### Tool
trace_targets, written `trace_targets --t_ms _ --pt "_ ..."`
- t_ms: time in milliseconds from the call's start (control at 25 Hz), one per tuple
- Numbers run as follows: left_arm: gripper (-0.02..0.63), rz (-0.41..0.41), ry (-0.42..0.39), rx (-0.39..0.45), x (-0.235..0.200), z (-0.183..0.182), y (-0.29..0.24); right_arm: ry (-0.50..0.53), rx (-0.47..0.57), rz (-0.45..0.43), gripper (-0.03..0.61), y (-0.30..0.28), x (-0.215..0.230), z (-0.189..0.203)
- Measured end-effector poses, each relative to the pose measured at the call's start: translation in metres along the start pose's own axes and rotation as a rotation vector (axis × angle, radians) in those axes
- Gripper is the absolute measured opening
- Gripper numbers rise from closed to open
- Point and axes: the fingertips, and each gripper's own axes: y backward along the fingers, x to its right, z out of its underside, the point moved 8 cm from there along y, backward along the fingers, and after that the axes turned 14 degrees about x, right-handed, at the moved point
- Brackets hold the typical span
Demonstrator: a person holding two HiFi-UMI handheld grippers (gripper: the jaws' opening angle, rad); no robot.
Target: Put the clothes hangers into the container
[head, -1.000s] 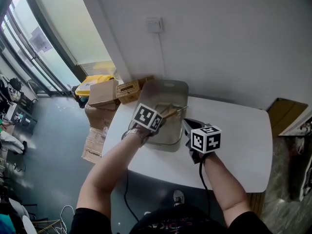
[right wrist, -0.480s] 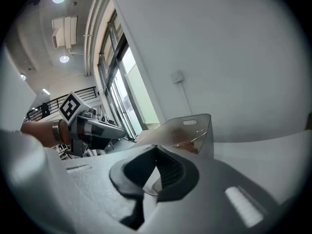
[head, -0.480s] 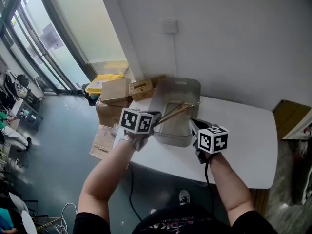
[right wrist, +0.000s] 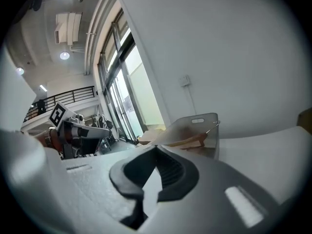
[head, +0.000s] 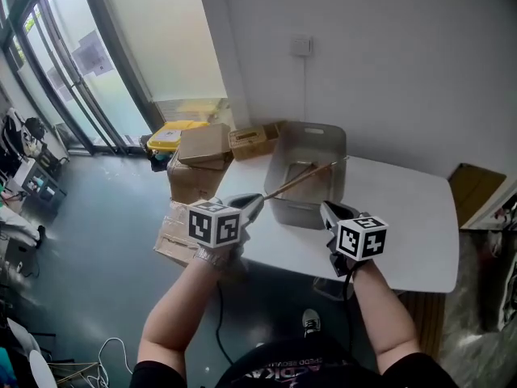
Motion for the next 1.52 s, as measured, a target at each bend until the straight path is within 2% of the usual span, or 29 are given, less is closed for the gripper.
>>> trace_targets --t_ms 160,360,760,1160,1520 --pt "0.006 0.025 0.003 0.057 0.015 0.013 0.044 0.009 0.022 0.020 0.000 0.028 -0.031 0.007" --pt "0.006 0.070 -0.006 0.080 0.035 0.033 0.082 0.012 0.053 0.048 0.000 0.063 -0.065 0.019" --pt "0.006 0.148 0.037 0.063 0.065 0.084 0.149 -0.008 0.054 0.115 0.000 0.134 -0.117 0.072" --pt "0.006 0.191 0.091 0.025 0.088 0.125 0.184 -0.056 0.025 0.147 0.000 0.179 -0.149 0.117" --pt "0.006 0.224 0.115 0.010 0.108 0.149 0.196 -0.032 -0.022 0.132 0.000 0.202 -0.164 0.139"
